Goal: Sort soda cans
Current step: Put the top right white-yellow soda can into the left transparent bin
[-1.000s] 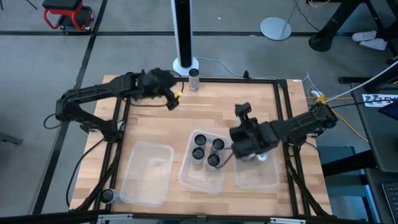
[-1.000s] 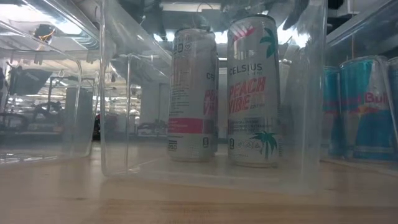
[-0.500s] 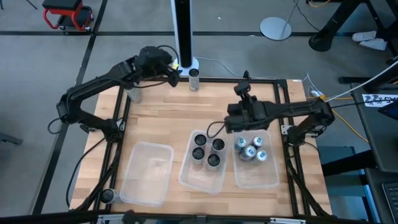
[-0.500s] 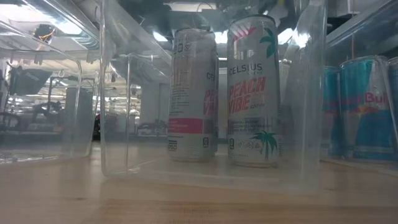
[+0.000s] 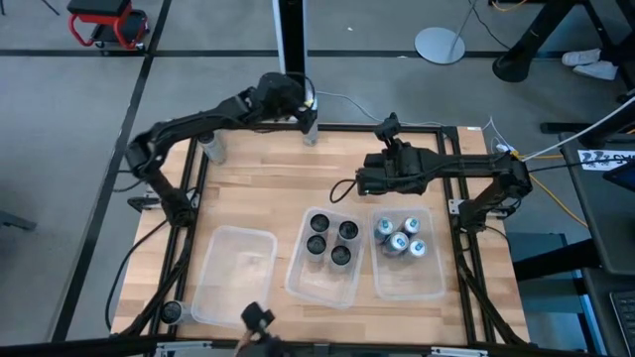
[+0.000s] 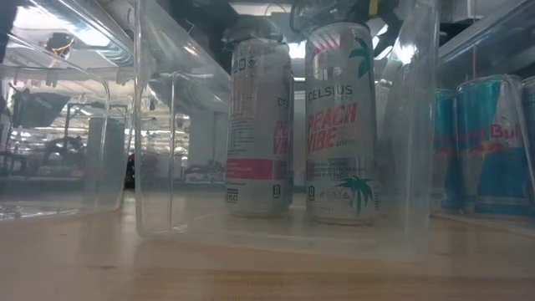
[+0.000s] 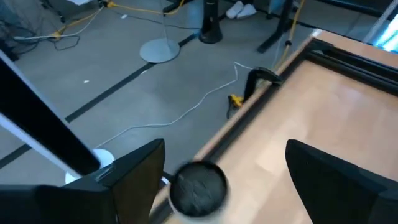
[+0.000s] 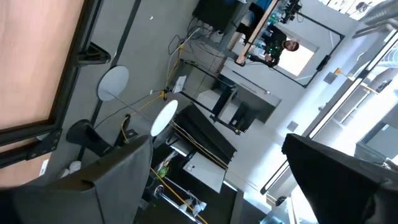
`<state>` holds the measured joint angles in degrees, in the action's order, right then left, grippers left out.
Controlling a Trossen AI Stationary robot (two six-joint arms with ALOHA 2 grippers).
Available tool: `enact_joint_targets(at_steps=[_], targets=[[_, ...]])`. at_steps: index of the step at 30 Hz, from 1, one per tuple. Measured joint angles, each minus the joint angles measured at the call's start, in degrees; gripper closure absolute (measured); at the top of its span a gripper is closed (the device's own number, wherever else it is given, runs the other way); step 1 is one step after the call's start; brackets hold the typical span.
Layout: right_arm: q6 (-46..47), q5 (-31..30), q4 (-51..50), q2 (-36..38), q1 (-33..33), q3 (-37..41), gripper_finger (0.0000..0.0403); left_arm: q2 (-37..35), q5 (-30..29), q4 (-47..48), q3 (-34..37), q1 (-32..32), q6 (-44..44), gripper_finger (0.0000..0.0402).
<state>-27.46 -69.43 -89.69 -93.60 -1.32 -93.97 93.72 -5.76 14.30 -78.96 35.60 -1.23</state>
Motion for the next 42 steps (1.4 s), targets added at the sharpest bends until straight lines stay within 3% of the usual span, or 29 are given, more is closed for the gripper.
enact_joint_targets(at_steps=[6, 11, 25, 42], targets=[[-1.50, -0.01, 0.00, -0.02, -0.02, 0.00, 0.0039, 7.74, 5.52, 5.44, -8.32, 2.69, -1.39, 0.0080], [-1.55, -0.02, 0.00, -0.02, -0.04, 0.02, 0.0039, 11.86, 5.60, 12.61, -14.36, 3.25, -0.04, 0.0080], [-1.57, 1.02, -0.35, -0.02, -0.13, 0.02, 0.0039, 13.70, 5.00, 17.41, -14.72, 3.60, 3.94, 0.0080], [-2.99, -2.17, -0.29, -0.02, 0.69, 0.04, 0.0039, 16.77, 3.86, 18.24, -14.38, 3.50, 7.06, 0.0080]])
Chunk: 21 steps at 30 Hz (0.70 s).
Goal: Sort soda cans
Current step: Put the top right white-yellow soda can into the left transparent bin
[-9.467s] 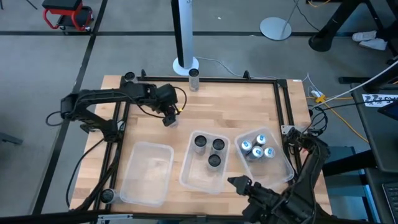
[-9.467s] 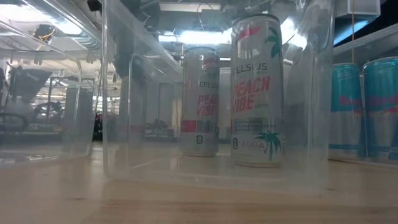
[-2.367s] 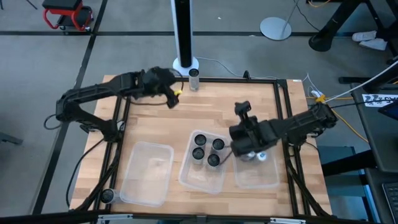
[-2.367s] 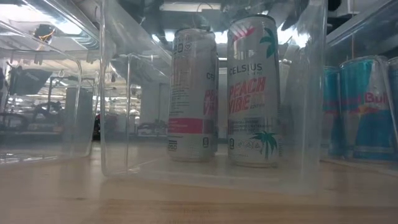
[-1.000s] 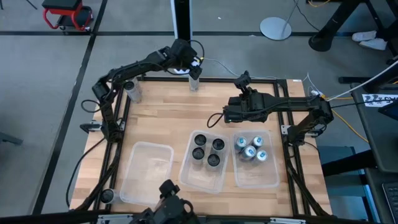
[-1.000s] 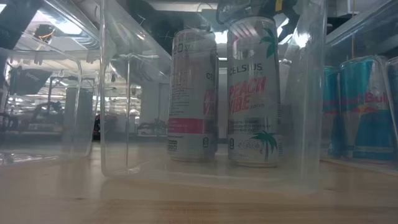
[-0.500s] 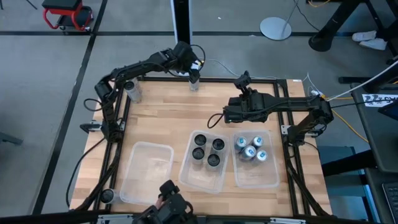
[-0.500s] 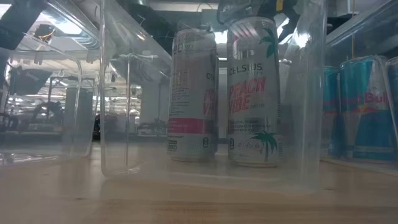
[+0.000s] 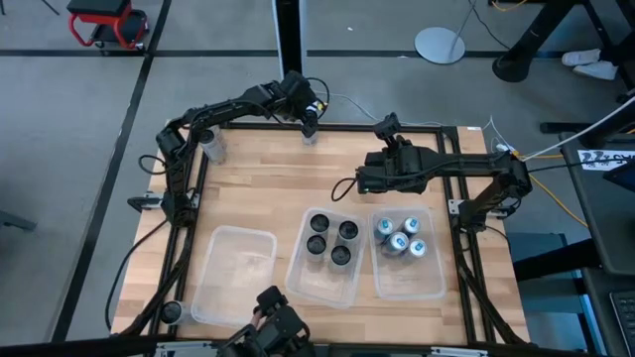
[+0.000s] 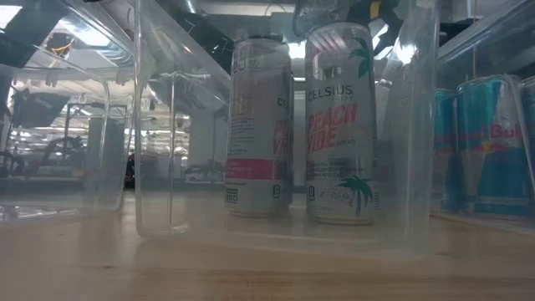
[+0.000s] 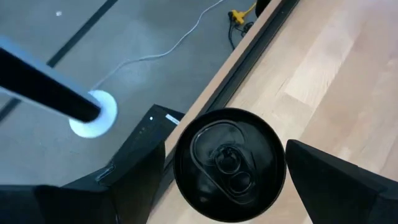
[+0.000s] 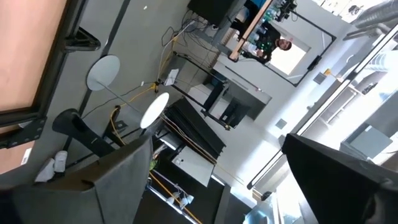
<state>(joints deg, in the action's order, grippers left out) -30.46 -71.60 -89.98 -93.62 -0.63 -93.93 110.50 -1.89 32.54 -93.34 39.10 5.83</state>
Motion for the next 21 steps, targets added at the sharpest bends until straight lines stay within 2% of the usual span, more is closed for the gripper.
enact_joint_targets(at_steps=[12, 21], targets=[[0.00, -0.30, -0.01, 0.00, 0.01, 0.00, 0.0039, 0.04, -0.02, 1.72, 0.04, -0.09, 5.13, 0.0084], [0.00, -0.28, -0.01, 0.00, -0.03, 0.00, 0.0039, 0.04, 0.21, 1.30, 0.04, -0.12, 6.49, 0.0149]])
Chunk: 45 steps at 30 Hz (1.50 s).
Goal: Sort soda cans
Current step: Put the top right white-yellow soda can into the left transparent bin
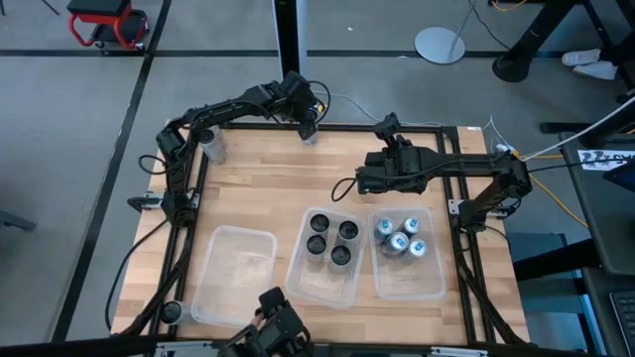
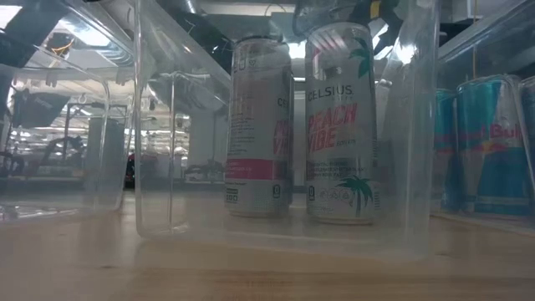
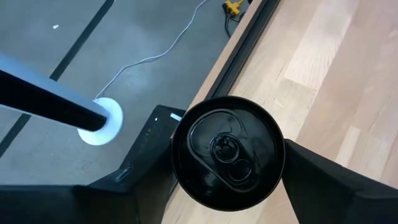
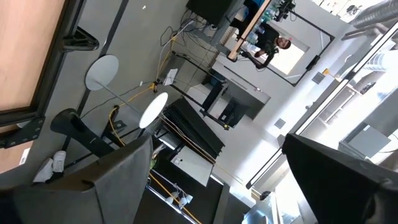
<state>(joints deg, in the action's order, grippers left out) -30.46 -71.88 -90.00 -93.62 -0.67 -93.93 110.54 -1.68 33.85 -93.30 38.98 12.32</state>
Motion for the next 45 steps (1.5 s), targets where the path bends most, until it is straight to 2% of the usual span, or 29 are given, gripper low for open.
enact_joint_targets(at_steps=[9, 15, 20, 31, 38, 45], targets=[[-0.03, 0.02, -0.01, 0.00, 0.00, 0.00, 0.0039, 0.24, 0.12, -0.30, -0.17, -0.45, 1.79, 0.0157], [-1.38, 0.40, -0.02, 0.00, -0.04, 0.00, 0.0039, -1.26, -0.76, 2.96, -2.82, -1.81, 1.84, 0.0158], [-1.41, 0.49, -0.02, 0.00, -0.04, 0.00, 0.0039, -6.10, -2.13, 6.83, -6.75, -4.01, 1.49, 0.0158], [-1.40, 0.98, -0.02, 0.00, -0.04, 0.00, 0.0039, -19.79, -4.04, 17.37, -8.05, -11.51, -3.55, 0.0159], [-1.36, 3.48, 0.00, -0.02, -0.04, 0.00, 0.0039, -28.00, -4.30, 25.69, -8.09, -16.81, -10.37, 0.0159], [-1.33, 5.49, 0.00, -0.02, -0.05, 0.00, 0.0039, -32.45, -4.47, 37.04, -7.98, -23.25, -19.01, 0.0159]])
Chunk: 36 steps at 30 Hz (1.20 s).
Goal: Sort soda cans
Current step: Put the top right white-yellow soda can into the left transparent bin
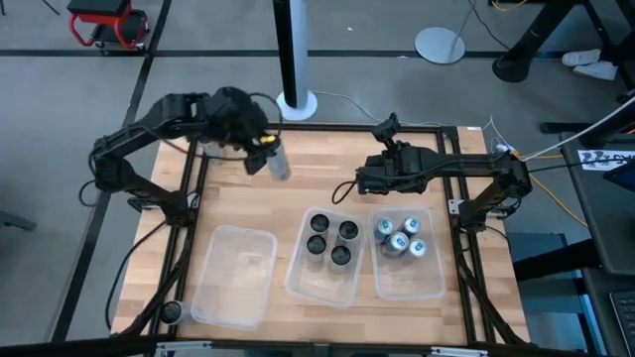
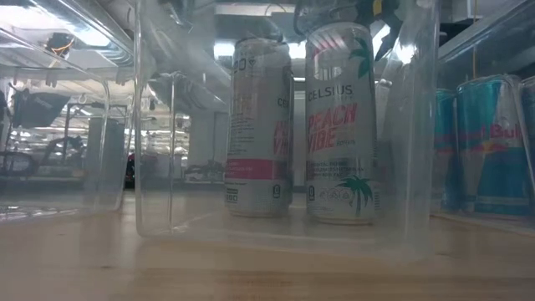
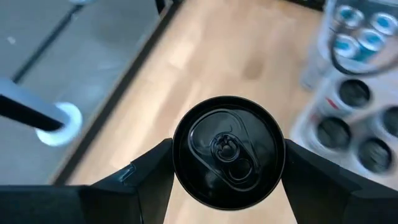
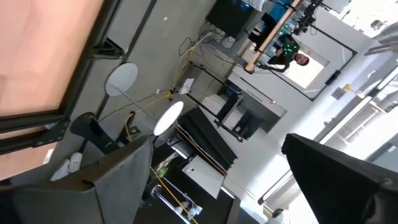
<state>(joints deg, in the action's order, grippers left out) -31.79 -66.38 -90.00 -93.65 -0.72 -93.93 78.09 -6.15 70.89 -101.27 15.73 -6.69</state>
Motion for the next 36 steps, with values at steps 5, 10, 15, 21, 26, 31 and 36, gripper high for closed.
enact_joint_targets(at_steps=[5, 10, 15, 21, 26, 31, 36], targets=[[0.50, 1.81, 0.00, 0.00, 0.00, 0.00, 0.0039, -1.35, 0.03, 4.73, 0.01, -6.80, -3.54, 0.0159], [0.63, 2.62, 0.05, 0.00, 0.00, 0.00, 0.0039, -2.95, 0.15, 6.65, 0.00, -13.88, -8.32, 0.0159], [0.63, 2.94, 0.07, 0.00, 0.01, 0.00, 0.0039, -4.68, -0.58, 6.74, 0.02, -21.60, -13.00, 0.0159], [0.63, 3.03, 0.11, 0.00, 0.01, 0.00, 0.0039, -5.81, -7.13, 8.06, 0.01, -32.07, -19.37, 0.0159], [0.63, 3.03, 0.11, 0.00, 0.00, 0.00, 0.0039, -5.69, -11.22, 7.80, 2.95, -40.11, -26.23, 0.0159], [1.48, 3.03, 0.09, 0.00, 0.00, 0.00, 0.0039, -5.51, -16.78, 7.43, 7.25, -47.25, -32.11, 0.0159], [1.53, 3.03, 0.09, 0.00, -0.01, 0.00, 0.0039, -5.55, -20.94, 4.78, 10.82, -52.67, -36.18, 0.0159]])
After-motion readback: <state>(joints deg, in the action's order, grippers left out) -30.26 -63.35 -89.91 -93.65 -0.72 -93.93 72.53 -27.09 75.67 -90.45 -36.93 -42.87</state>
